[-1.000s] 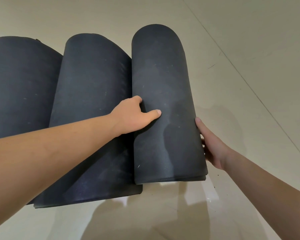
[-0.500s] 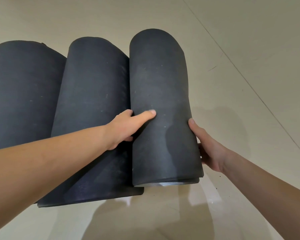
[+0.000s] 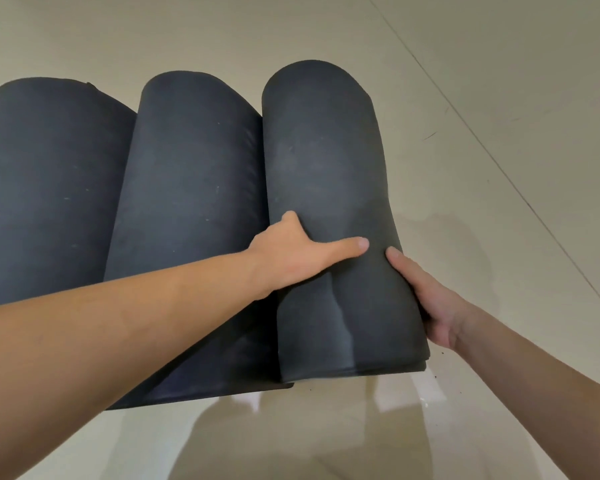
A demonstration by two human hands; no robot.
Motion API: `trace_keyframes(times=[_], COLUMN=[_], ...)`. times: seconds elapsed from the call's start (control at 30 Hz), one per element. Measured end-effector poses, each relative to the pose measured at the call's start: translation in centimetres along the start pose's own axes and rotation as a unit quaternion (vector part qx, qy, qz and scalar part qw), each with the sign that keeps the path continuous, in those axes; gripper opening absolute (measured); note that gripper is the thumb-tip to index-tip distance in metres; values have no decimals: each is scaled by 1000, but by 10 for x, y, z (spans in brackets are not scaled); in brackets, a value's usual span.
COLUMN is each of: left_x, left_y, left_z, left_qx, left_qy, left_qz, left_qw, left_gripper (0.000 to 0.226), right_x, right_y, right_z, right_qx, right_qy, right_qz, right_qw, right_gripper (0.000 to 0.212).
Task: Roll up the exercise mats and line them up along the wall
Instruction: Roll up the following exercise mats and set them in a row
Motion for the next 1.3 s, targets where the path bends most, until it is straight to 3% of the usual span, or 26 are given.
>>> trace_keyframes(times=[0.07, 0.13, 0.2, 0.27, 0.33, 0.43, 0.5, 0.6, 0.7, 0.8, 0.87, 0.97, 1.03, 1.1, 1.2, 1.3], left_x=[4, 3, -6, -20, -30, -25, -15, -9, -10, -4, -6, -28, -38, -35, -23, -8], left_y=[1, 6, 11, 13, 16, 12, 13, 11, 3, 1, 3, 9, 7, -1, -8, -6], left_z=[-20, -36, -39, -29, -12, 6, 4, 5, 9, -3, -12, -10, 1, 14, 24, 30], left_qx=[-9, -25, -37, -7, 64, 139, 136, 104, 93, 65, 34, 14, 60, 80, 35, 47], left_qy=[-117, -199, -197, -102, 50, 232, 275, 223, 43, -130, -162, -29, 32, 24, 59, 190], left_qz=[-23, -44, -63, -42, 8, 22, 8, 9, 1, -12, -41, -35, 24, 52, 30, 35], left_qw=[993, 979, 978, 994, 997, 963, 952, 969, 995, 989, 985, 999, 997, 995, 997, 980], left_gripper=[121, 117, 104, 93, 95, 66, 51, 67, 98, 114, 96, 61, 49, 50, 111, 120], right_x=[-6, -3, 0, -1, -7, -6, 0, 6, 7, 4, 8, 25, 39, 36, 8, -13], right_y=[-8, -17, -20, -18, -13, -6, -4, -5, -14, -34, -49, -60, -61, -57, -35, -11], right_z=[-6, -13, -17, -14, -5, 5, 10, 10, -2, -31, -54, -64, -62, -60, -50, -20], right_qx=[-31, -55, -68, -66, -36, 29, 74, 87, 68, 30, -12, -60, -82, -93, -65, 41], right_qy=[-82, -133, -148, -131, -68, 10, 32, 58, 35, -72, -214, -293, -301, -279, -185, -81], right_qz=[50, 66, 72, 88, 75, 7, -7, -10, -11, -17, 15, 37, 32, 32, 77, 60], right_qw=[995, 987, 984, 985, 994, 999, 997, 994, 997, 997, 977, 954, 950, 955, 978, 994], right_gripper=[106, 112, 112, 111, 109, 79, 69, 67, 62, 61, 58, 38, 60, 83, 98, 124])
Point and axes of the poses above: each hand's wrist, its own y-axis towards the middle knuckle, its own x-axis out of the palm, z = x × y, the point moved 1 cm from there along y, towards the middle knuckle, and after that the axes turned 5 degrees about x, right-handed, at the moved point
